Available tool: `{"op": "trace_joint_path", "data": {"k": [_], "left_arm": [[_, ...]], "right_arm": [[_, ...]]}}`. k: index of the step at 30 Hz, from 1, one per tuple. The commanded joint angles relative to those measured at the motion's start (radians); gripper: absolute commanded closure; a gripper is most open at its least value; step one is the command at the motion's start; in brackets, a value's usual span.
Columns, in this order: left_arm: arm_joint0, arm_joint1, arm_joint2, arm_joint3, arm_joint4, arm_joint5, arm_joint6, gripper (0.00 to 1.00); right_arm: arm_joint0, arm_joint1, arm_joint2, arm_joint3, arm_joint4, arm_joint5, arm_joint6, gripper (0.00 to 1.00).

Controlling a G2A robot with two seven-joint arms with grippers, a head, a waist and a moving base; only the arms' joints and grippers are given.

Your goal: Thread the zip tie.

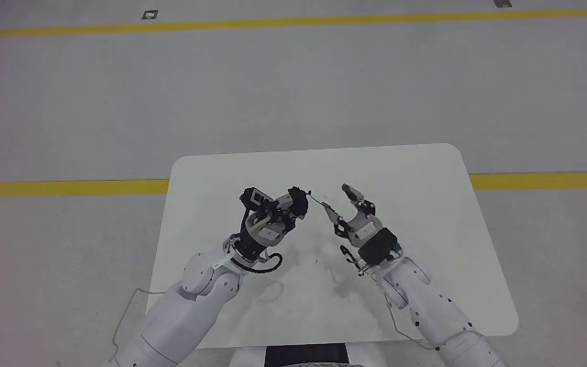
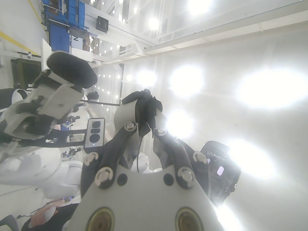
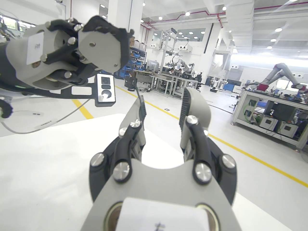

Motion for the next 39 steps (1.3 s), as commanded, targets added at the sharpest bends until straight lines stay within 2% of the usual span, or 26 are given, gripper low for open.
{"op": "trace_joint_path", "data": {"k": [1,4,9,12,19,22,39], "left_arm": [[0.000,0.000,0.000,0.000,0.000,0.000,0.000,1.00],[0.000,0.000,0.000,0.000,0.000,0.000,0.000,1.00],[0.000,0.000,0.000,0.000,0.000,0.000,0.000,1.00],[0.000,0.000,0.000,0.000,0.000,0.000,0.000,1.00],[0.000,0.000,0.000,0.000,0.000,0.000,0.000,1.00],[0.000,0.000,0.000,0.000,0.000,0.000,0.000,1.00],[0.000,0.000,0.000,0.000,0.000,0.000,0.000,1.00]], "right_arm": [[-0.036,0.009,0.057,-0.018,0.041,-0.020,-0.023,0.00],[-0.092,0.024,0.147,-0.057,0.107,-0.071,-0.046,0.00],[-0.182,0.047,0.291,-0.120,0.195,-0.191,-0.066,0.00],[-0.223,0.054,0.352,-0.140,0.233,-0.228,-0.067,0.00],[-0.280,0.074,0.387,-0.198,0.323,-0.228,-0.093,0.00],[-0.292,0.082,0.415,-0.190,0.389,-0.228,-0.090,0.00],[-0.292,0.082,0.415,-0.190,0.389,-0.228,-0.090,0.00]]}}
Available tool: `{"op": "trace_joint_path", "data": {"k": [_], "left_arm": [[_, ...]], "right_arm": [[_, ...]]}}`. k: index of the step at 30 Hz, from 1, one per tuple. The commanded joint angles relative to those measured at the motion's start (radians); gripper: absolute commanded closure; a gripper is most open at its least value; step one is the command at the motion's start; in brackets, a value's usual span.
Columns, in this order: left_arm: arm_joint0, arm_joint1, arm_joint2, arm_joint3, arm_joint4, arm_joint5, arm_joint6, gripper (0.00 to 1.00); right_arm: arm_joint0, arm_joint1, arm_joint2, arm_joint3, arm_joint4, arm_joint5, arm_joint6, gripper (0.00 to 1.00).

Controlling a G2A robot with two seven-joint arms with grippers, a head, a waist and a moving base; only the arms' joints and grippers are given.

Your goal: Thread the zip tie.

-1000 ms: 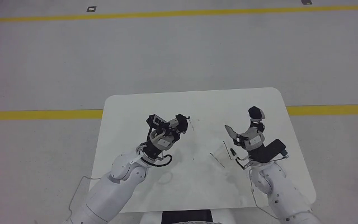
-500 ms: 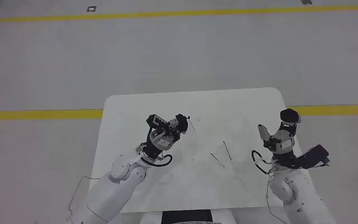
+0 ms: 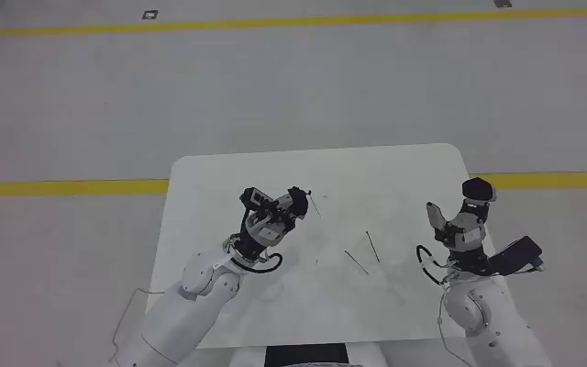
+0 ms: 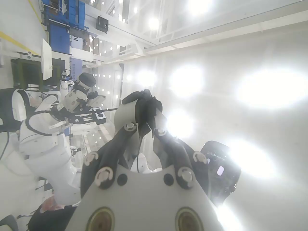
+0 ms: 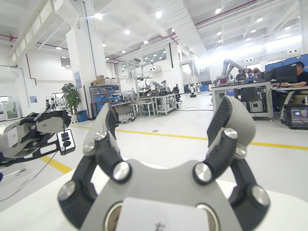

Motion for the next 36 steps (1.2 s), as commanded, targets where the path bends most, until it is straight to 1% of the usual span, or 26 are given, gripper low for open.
{"op": "trace_joint_path", "data": {"k": [1,2,3,6,11,14,36], "left_arm": [[0.000,0.000,0.000,0.000,0.000,0.001,0.003,1.00],[0.000,-0.001,-0.001,-0.004,0.001,0.003,0.012,1.00],[0.004,-0.001,-0.004,-0.009,-0.002,0.003,0.006,1.00],[0.014,0.000,-0.020,-0.015,-0.016,0.000,-0.037,1.00],[0.047,0.001,-0.056,-0.030,-0.073,0.000,-0.201,1.00],[0.066,0.000,-0.082,-0.031,-0.098,0.000,-0.263,1.00],[0.066,0.000,-0.082,-0.031,-0.098,0.000,-0.263,1.00]], "right_arm": [[0.000,0.000,0.000,0.000,0.000,0.000,0.000,0.00],[0.000,0.000,0.000,0.000,0.000,0.000,0.000,0.00],[0.000,0.000,0.000,0.000,0.000,0.000,0.000,0.00],[0.000,0.000,0.000,0.000,0.000,0.000,0.000,0.00],[0.000,0.000,0.000,0.000,0.000,0.000,0.000,0.00],[0.000,0.000,0.000,0.000,0.000,0.000,0.000,0.00],[0.000,0.000,0.000,0.000,0.000,0.000,0.000,0.00]]}}
